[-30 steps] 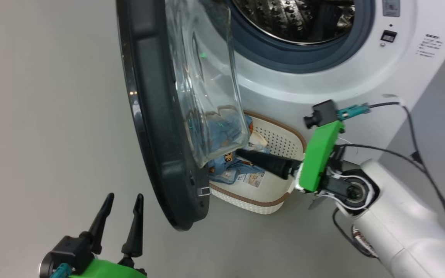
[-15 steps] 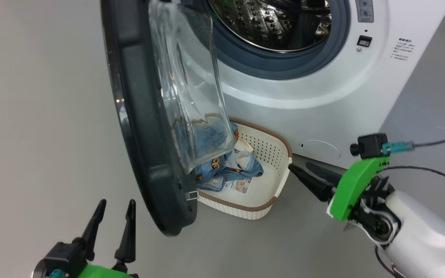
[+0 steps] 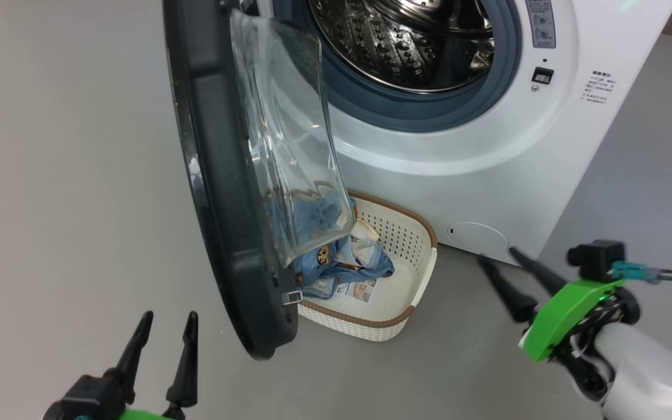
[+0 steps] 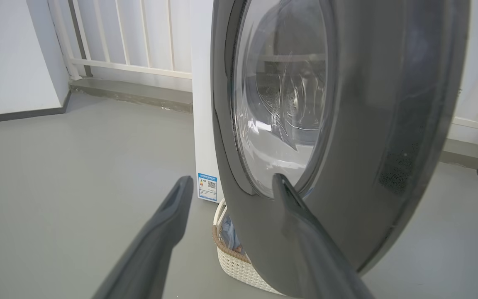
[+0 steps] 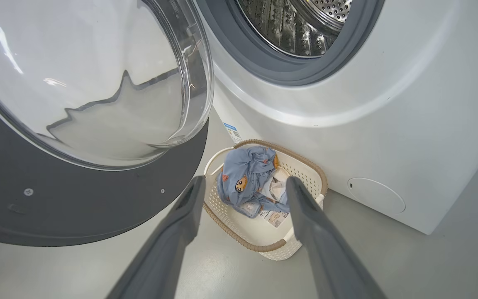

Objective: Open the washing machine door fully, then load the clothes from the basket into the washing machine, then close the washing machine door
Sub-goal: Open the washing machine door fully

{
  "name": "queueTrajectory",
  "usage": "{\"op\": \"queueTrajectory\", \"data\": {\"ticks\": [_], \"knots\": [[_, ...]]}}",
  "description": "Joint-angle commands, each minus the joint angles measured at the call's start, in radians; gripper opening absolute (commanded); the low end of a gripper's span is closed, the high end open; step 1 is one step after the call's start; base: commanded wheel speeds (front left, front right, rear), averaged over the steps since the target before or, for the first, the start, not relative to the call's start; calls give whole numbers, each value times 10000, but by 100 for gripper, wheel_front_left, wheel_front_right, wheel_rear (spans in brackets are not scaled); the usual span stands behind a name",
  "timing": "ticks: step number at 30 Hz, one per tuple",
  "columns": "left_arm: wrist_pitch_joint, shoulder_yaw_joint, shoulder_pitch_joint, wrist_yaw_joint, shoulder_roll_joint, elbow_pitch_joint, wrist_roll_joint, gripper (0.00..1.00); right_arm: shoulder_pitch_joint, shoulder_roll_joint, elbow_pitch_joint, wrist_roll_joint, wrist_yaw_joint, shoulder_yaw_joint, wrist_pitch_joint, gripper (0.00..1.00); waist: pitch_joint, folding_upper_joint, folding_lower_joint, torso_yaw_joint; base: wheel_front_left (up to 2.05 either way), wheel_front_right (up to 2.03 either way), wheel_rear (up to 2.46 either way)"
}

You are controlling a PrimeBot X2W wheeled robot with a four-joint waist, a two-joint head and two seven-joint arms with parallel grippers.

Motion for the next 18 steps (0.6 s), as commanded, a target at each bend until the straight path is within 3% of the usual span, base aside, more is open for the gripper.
{"op": "queueTrajectory", "data": {"ticks": [1, 9, 13, 18], "knots": [[-82, 393, -13, -31, 173, -228, 59, 100, 222, -58, -234, -377, 16, -316, -120, 100, 23, 0, 0, -24, 0, 0, 0], [-82, 463, -66, -31, 167, -226, 43, 100, 2169, 804, -1816, -4273, 16, -4436, -129, 100, 85, 0, 0, -84, 0, 0, 0], [-82, 431, -120, -31, 165, -202, 54, 100, 3053, 1324, -2760, -5869, 16, -5658, -130, 100, 93, 0, 0, -63, 0, 0, 0], [-82, 394, -205, -31, 152, -170, 55, 100, 3916, 1886, -3481, -6905, 16, -6670, -130, 100, 132, 0, 0, -7, 0, 0, 0]]}}
